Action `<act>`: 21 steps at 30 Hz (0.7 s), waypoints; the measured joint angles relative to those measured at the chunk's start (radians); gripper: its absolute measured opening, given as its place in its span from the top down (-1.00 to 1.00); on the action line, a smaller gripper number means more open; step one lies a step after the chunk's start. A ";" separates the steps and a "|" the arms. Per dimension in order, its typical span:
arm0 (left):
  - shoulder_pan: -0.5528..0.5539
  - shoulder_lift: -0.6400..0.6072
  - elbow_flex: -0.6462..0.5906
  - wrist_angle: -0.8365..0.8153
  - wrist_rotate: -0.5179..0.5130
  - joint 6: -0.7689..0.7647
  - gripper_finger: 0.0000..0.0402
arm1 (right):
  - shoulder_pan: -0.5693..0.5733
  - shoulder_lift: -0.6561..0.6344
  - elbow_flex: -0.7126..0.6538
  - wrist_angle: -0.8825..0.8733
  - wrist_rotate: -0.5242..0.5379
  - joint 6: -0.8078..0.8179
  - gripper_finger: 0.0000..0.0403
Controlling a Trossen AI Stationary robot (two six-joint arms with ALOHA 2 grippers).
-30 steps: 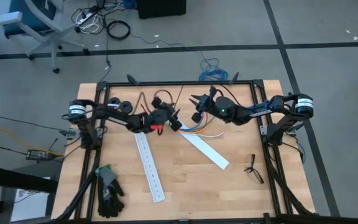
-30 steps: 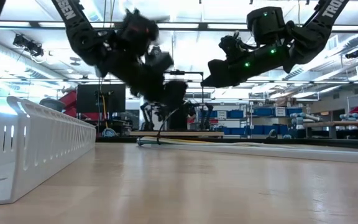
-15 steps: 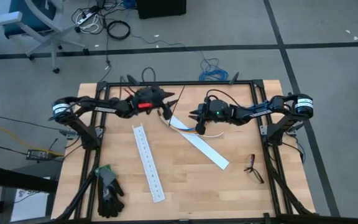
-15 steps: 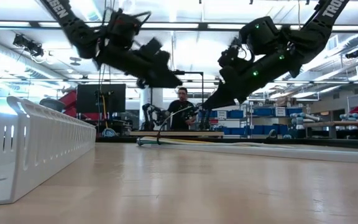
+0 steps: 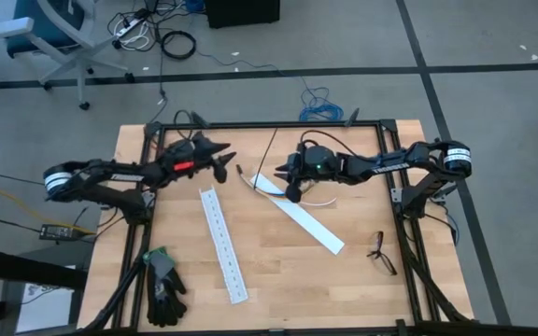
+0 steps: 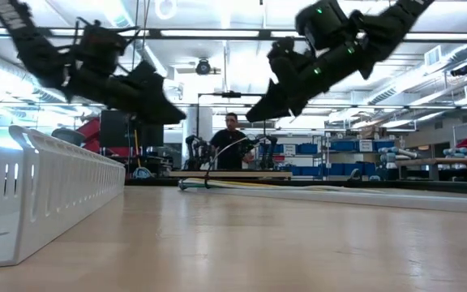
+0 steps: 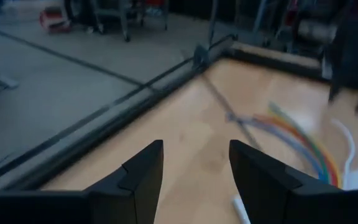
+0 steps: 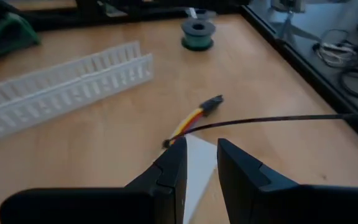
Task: Ziptie cables
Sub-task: Put the zip-tied cables into the white cable duct
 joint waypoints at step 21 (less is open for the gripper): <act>-0.251 -0.456 -0.049 -0.668 -0.112 0.005 0.04 | 0.209 0.185 0.106 -0.127 0.238 0.192 0.63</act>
